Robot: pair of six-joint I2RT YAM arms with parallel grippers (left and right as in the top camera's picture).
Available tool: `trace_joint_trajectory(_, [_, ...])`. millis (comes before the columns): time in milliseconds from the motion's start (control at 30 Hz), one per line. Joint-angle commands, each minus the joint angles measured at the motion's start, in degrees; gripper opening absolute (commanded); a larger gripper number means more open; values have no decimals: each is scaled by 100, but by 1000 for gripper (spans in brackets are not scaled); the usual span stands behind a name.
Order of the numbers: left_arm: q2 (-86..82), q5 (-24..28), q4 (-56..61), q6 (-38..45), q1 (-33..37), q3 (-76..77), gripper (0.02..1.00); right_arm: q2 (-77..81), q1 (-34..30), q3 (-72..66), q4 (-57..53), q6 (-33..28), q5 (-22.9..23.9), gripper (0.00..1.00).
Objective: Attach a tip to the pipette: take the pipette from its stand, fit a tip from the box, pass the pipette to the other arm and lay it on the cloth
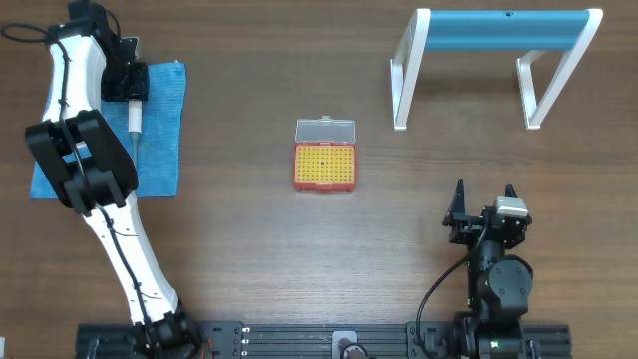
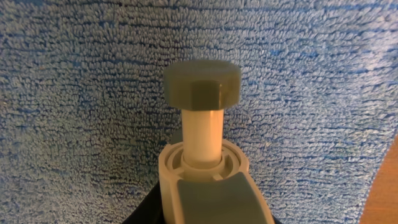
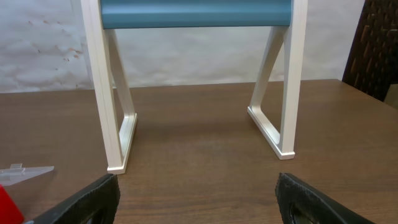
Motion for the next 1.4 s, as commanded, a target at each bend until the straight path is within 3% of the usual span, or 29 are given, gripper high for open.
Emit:
trace_joint_trajectory(33, [133,83,-11,-55,-2,107,354,0,2,-13,-24,63,74,820])
trace_joint_trajectory(100, [133,81,-13,-55,-2,107,415,0,2,-13,-24,63,74,820])
trace_joint_trajectory(233, [133,83,-31,-57,-2,107,439,0,2,-13,-24,63,74,820])
trace_joint_trajectory(267, [133,83,-46,-57,-2,109,494,0,2,-13,-24,63,74,820])
trace_joint_trajectory(300, [133,83,-68,-59,-2,109,625,0,2,-13,-24,63,74,820])
trace_joint_trajectory(333, [133,85,-92,-61,-7,109,858,0,2,-13,-24,63,74,820])
trace_joint_trajectory(367, [133,85,-118,-59,-9,109,993,0,2,-13,-24,63,74,820])
trace_joint_trajectory(800, [-35,105,-761,-57,-376,511,998,0,2,-13,-24,63,74,822])
trace_joint_trajectory(1133, [-402,118,-2933,-90,-415,3248,998,0,2,-13,-24,63,74,822])
trace_joint_trajectory(1200, [-728,376,-2988,-326,-407,3491,998,0,2,-13,-24,63,74,820])
trace_joint_trajectory(1400, [-2258,385,-3023,-337,-562,3381,998,0,2,-13,-24,63,74,820])
